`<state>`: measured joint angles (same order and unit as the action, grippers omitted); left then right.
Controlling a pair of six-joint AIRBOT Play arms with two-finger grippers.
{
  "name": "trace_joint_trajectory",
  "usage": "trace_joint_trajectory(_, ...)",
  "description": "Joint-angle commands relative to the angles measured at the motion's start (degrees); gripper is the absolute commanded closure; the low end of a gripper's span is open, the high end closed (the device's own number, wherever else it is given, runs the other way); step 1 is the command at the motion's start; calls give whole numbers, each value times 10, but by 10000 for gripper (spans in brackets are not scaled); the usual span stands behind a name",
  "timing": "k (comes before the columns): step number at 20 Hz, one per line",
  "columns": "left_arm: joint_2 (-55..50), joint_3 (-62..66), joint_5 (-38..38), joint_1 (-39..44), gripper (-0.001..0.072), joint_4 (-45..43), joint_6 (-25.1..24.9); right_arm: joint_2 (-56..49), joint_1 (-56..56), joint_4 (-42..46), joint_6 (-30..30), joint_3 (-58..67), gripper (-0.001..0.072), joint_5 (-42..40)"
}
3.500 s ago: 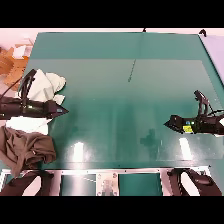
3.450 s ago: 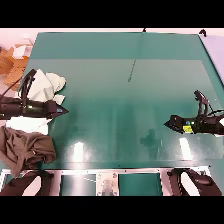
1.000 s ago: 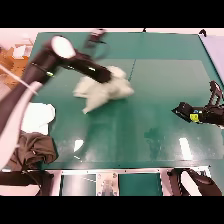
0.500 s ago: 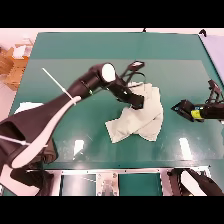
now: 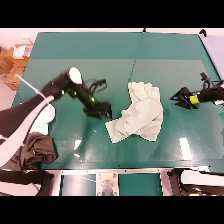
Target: Fold the shirts.
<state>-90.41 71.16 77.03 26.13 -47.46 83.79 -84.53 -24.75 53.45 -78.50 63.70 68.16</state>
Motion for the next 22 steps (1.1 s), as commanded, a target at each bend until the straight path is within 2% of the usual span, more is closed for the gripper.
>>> trace_joint_trajectory(1,19,-150,-149,30,17,159,-76,-132,18,-72,36,94,211,5)
trace_joint_trajectory(2,19,-160,-203,49,18,195,-103,-161,30,-70,36,121,211,5)
trace_joint_trajectory(5,7,-156,-332,91,46,208,-108,-224,64,-70,36,177,211,7)
trace_joint_trajectory(7,-21,-153,-346,96,46,257,-112,-249,87,-70,36,203,213,8)
trace_joint_trajectory(8,-33,-153,-344,98,48,303,-147,-254,97,-70,36,212,227,8)
trace_joint_trajectory(9,-40,-153,-342,98,178,340,-183,-255,104,-70,36,217,276,7)
trace_joint_trajectory(10,-40,-153,-351,97,403,357,-212,-255,107,-70,36,224,369,7)
trace_joint_trajectory(11,-41,-148,-360,98,513,363,-226,-255,107,-70,36,230,479,7)
trace_joint_trajectory(12,-41,-143,-366,97,661,359,-228,-255,107,-70,36,238,619,10)
trace_joint_trajectory(13,-41,-139,-367,97,683,354,-228,-254,105,-70,36,244,692,19)
trace_joint_trajectory(17,11,-87,-330,65,685,297,-225,-200,83,-79,36,274,696,51)
trace_joint_trajectory(21,186,3,-264,-47,684,88,-102,-11,27,-82,51,306,696,49)
trace_joint_trajectory(22,231,33,-247,-73,684,46,-87,41,12,-85,51,313,696,47)
